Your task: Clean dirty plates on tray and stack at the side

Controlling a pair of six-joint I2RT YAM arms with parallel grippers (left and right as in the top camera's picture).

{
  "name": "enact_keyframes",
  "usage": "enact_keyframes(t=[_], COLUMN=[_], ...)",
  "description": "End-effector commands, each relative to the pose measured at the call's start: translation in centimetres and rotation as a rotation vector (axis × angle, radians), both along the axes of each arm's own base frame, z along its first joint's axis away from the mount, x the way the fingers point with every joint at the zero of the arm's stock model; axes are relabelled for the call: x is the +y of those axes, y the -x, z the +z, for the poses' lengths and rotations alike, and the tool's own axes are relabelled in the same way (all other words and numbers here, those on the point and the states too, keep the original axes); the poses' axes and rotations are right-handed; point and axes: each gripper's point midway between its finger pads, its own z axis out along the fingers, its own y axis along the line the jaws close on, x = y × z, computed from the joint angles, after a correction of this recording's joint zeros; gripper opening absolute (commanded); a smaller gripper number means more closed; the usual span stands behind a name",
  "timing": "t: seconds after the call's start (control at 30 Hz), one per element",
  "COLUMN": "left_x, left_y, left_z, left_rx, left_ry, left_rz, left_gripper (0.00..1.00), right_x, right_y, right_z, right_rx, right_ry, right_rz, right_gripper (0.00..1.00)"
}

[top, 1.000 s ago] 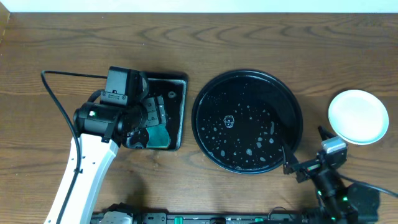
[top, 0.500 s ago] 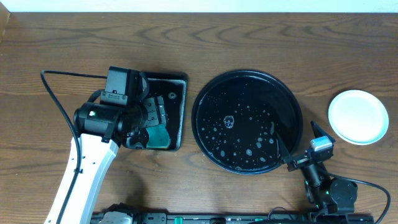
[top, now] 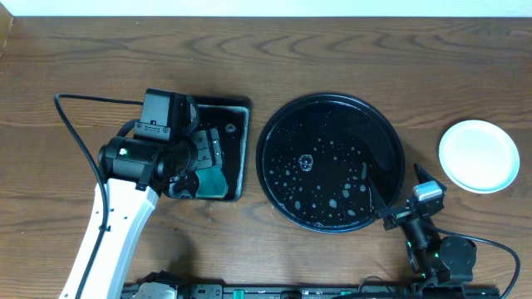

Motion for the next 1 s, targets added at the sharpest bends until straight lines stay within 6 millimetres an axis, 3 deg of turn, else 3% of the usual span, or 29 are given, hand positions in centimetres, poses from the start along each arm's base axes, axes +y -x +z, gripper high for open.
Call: enact_keyframes(t=[0.0,0.27,0.33,0.47,0.63,0.73,0.97], left_x=[0.1,0.2,0.5,3.1,5.2,6.4,6.7], left_y=[-0.1,0.3,1.0,2.4,3.5,4.2,5.5], left_z=[0.2,1.0,2.6,5.9,8.4,8.3,5.4], left_rx=[-0.006,-0.039,-0.104,-0.274,-0.541,-0.698,-0.895], left_ry=[-0.005,0.000,-0.003,-0.053,-0.011,0.006,0.032], left_rz=[-0.005,-0.004,0.000,0.077,0.167,0.216,0.226], left_gripper=[0.83,0.83,0.83,0.83,0.83,0.83,0.83], right_x=[0.0,0.0,0.0,0.0,0.0,0.0,0.0], right_y=[0.0,0.0,0.0,0.0,0.0,0.0,0.0], right_z=[-0.1,-0.1,-0.1,-0.1,-0.1,-0.1,-0.1], right_rx=[0.000,0.000,0.000,0.000,0.000,0.000,0.000], right_ry=[0.007,0.007,0.007,0.007,0.007,0.007,0.007], right_rz=[-0.003,-0.003,-0.003,-0.003,-0.003,-0.003,-0.003], right_gripper=[0.99,0.99,0.99,0.99,0.99,0.99,0.99])
